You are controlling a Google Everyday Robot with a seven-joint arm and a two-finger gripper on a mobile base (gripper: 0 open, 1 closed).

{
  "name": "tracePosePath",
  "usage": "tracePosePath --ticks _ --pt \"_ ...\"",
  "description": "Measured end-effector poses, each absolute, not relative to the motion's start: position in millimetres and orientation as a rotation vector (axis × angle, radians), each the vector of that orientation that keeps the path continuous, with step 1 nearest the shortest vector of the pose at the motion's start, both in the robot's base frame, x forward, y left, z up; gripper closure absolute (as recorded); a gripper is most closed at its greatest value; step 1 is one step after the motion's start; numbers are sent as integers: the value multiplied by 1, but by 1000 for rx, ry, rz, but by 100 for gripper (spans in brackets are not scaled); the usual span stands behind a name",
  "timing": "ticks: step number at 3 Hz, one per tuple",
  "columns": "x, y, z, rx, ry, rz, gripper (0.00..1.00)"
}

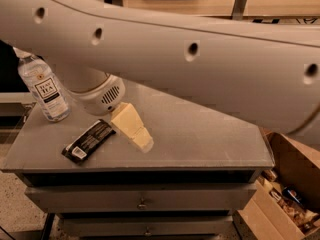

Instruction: Pick rxbar chocolate

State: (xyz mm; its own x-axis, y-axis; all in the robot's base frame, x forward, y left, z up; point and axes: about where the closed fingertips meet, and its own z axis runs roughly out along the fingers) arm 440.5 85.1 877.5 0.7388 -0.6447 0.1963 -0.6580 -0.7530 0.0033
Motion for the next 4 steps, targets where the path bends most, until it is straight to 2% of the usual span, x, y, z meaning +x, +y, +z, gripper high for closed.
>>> tracePosePath --ticks 2,4 --pt "459 142 840 2928 -866 159 0" --pt "460 157 820 2983 -834 1 0"
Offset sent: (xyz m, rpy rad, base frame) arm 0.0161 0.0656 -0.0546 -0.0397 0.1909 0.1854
